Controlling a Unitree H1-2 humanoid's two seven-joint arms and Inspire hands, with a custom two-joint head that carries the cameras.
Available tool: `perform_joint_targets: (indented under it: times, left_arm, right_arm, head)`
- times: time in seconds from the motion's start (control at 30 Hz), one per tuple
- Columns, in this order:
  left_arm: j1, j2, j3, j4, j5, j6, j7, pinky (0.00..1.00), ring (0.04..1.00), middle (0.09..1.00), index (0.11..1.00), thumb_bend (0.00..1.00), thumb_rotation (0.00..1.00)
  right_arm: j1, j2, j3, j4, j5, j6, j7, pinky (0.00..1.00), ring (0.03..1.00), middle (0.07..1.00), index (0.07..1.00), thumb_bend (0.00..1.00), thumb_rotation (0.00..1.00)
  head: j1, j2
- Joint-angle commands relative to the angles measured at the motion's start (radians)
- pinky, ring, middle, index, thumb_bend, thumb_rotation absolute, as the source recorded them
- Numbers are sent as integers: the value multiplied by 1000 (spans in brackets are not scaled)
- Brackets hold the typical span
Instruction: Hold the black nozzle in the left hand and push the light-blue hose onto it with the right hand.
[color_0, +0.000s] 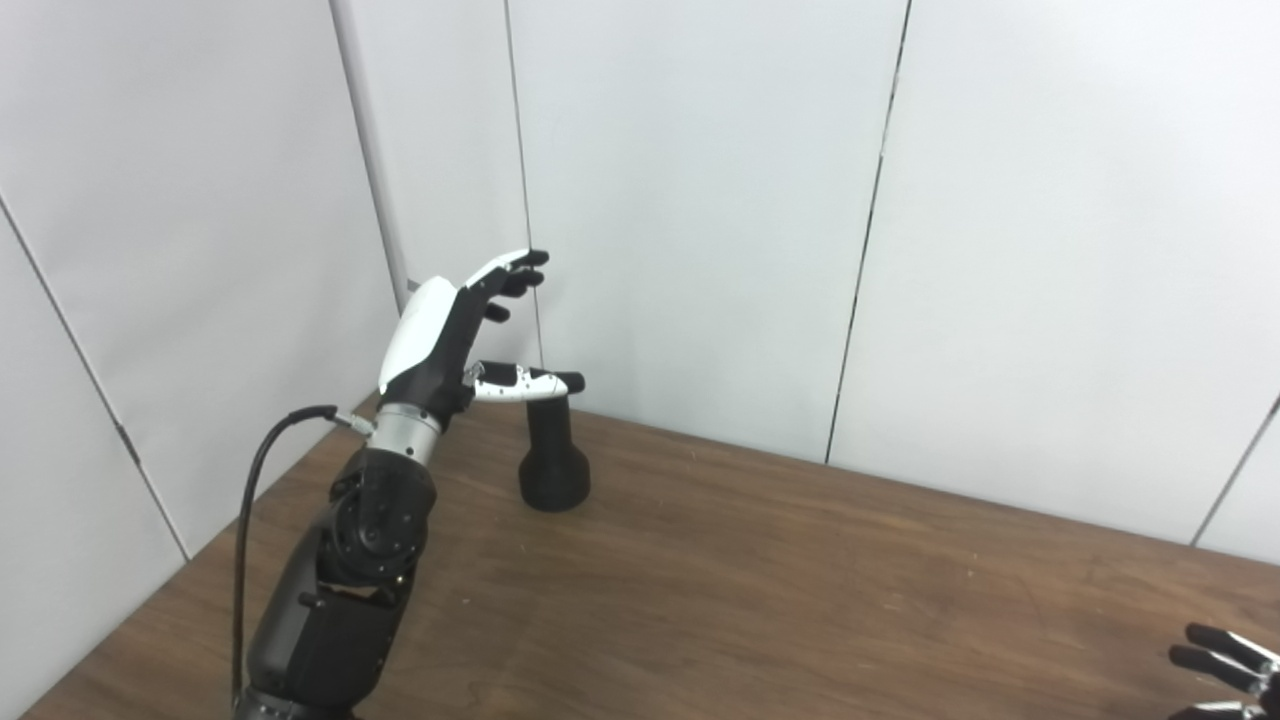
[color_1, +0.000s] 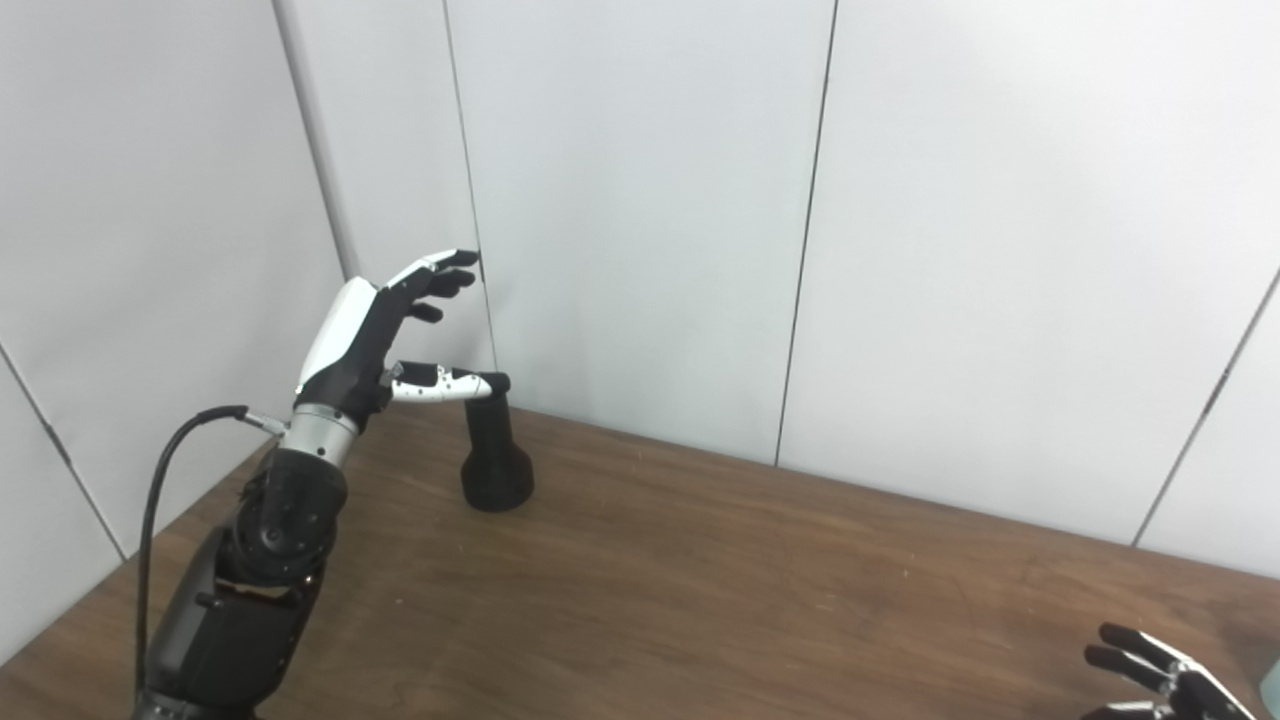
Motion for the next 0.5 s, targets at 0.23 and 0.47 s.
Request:
perform_joint_targets:
  times: [0.23,0.47]
  left_arm:
    - [-49,34,-9,65,3,96,-4,978,934,874,870,866,248]
    - [-58,36,-55,128,24,204,-5,1000,943,895,891,922,325]
  right_arm:
    - [-32,-12,-9,-26,16,-41,0,354,463,694,700,609,0]
    - [-30,-13,-4,-21,5,-43,-2,340,463,684,682,606,0]
  head:
    - [3,4]
    - [1,10]
